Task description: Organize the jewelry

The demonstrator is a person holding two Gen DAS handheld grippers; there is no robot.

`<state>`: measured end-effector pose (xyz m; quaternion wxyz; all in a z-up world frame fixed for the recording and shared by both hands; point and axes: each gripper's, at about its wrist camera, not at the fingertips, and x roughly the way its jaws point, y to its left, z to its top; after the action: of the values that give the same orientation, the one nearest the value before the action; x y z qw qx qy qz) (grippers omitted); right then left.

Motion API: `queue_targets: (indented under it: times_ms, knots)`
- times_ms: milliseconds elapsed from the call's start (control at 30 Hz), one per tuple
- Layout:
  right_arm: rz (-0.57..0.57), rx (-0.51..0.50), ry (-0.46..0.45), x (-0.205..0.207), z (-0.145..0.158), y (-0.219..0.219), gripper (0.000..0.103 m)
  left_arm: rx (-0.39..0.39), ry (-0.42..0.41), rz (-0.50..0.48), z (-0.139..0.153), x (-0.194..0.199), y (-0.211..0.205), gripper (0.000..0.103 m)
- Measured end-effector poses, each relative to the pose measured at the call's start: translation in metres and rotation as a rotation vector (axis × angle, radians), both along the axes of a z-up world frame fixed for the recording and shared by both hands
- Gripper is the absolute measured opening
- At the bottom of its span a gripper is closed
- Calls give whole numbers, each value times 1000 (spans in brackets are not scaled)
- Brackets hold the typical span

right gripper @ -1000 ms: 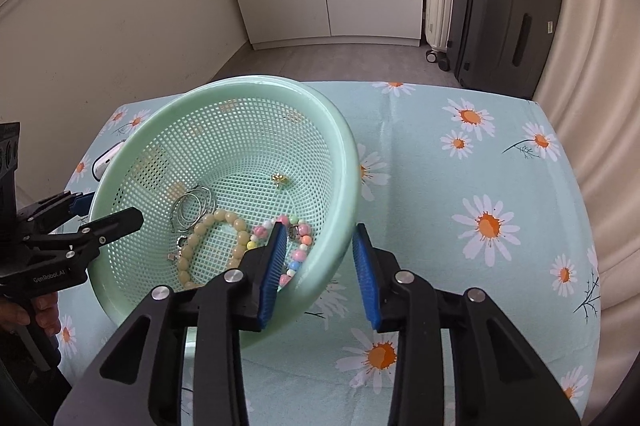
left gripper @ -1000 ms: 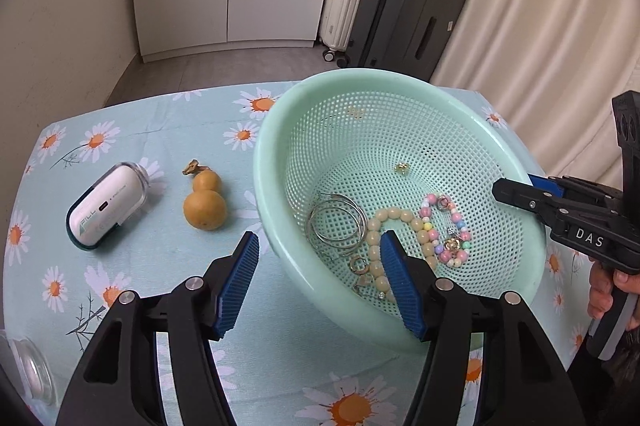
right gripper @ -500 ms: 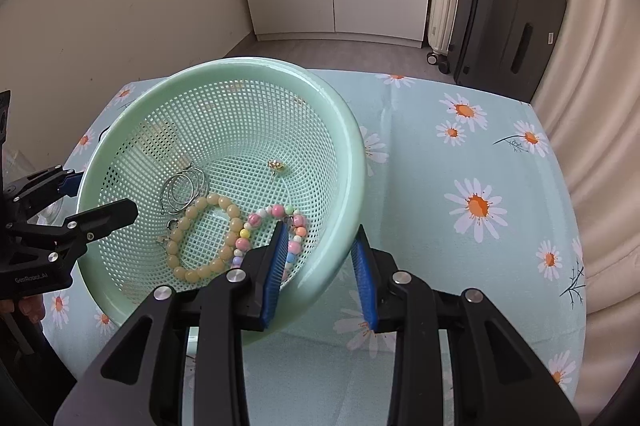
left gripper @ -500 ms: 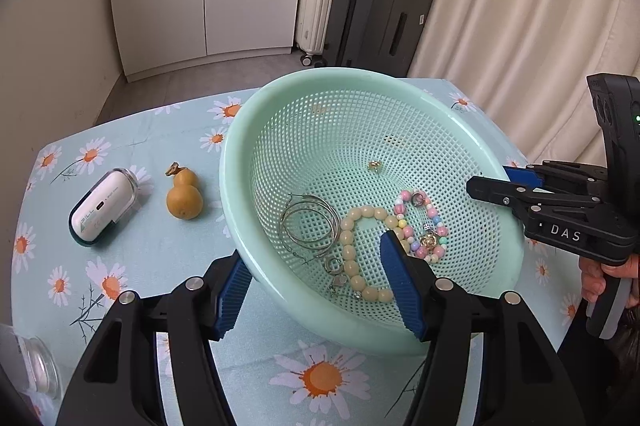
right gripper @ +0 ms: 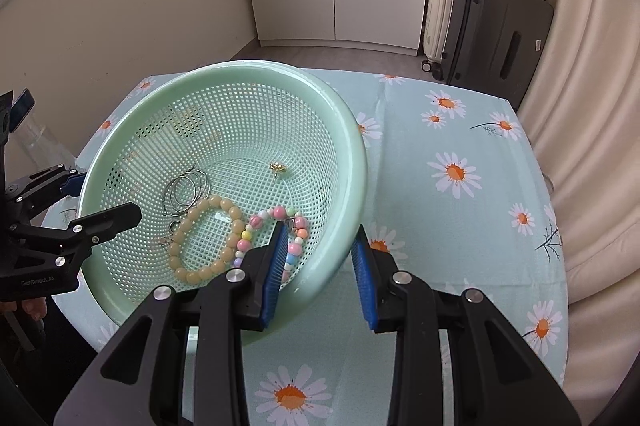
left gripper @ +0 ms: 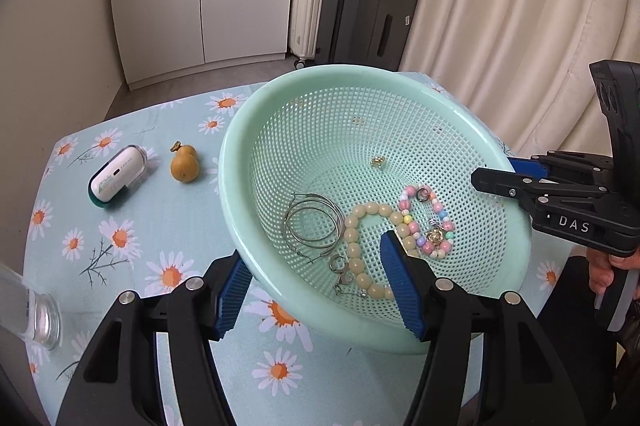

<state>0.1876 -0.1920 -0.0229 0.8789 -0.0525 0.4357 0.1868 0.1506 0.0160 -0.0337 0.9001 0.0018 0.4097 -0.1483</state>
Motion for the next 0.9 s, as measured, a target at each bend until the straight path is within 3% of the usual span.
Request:
queue_targets:
  times_ms: [300, 800, 900]
  knots:
    - [2, 2, 25, -18, -11, 1, 34, 2, 14, 2, -7, -23, -1, 61]
    - [10, 19, 56, -24, -25, 4, 35, 36, 54, 26, -28, -19, 2, 62]
    - [8, 17, 59, -25, -25, 4, 40, 64, 43, 68, -27, -20, 8, 76]
